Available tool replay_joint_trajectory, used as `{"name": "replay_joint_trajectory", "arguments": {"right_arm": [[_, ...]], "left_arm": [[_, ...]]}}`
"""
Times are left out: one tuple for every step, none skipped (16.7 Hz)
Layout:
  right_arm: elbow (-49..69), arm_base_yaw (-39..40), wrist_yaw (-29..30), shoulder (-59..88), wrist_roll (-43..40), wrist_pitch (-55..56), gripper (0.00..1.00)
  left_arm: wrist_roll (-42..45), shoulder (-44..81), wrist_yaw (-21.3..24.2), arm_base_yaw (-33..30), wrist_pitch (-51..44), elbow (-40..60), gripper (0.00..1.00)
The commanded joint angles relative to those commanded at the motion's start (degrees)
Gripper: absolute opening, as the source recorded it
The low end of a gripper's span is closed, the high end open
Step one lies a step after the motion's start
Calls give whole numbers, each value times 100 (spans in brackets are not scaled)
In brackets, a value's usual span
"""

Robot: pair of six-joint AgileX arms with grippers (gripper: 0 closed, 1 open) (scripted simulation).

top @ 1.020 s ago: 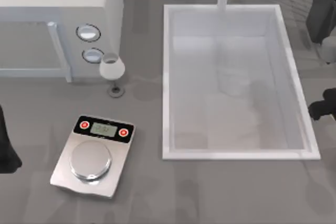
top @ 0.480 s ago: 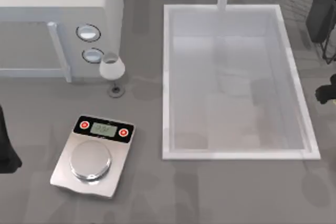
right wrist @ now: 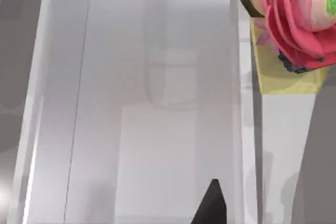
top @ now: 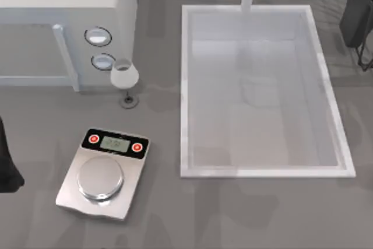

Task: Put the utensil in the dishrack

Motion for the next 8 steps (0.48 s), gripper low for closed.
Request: {"name": "replay_joint_trajectory", "arguments": {"right_arm": [[-98, -382, -216, -131, -85, 551, 0], [-197, -764, -434, -270, -173, 1105, 0], [-295, -1141, -651, -418, -259, 1647, 0], [-388, -1510, -864, -571, -343, 2158, 0], [-474, -1864, -1070, -726, -422, 2622, 0], [-550, -2195, -1266, -878, -495, 3029, 0], [-616, -2491, -1445, -1020, -558, 3373, 0], [-671, -2746, -1603, -1147, -611, 3656, 0]], "left_arm": [[0, 0, 0, 0, 0, 0, 100], [0, 0, 0, 0, 0, 0, 100], [0, 0, 0, 0, 0, 0, 100], [0, 0, 0, 0, 0, 0, 100], [0, 0, 0, 0, 0, 0, 100], [0, 0, 0, 0, 0, 0, 100], [0, 0, 0, 0, 0, 0, 100], [0, 0, 0, 0, 0, 0, 100]]}}
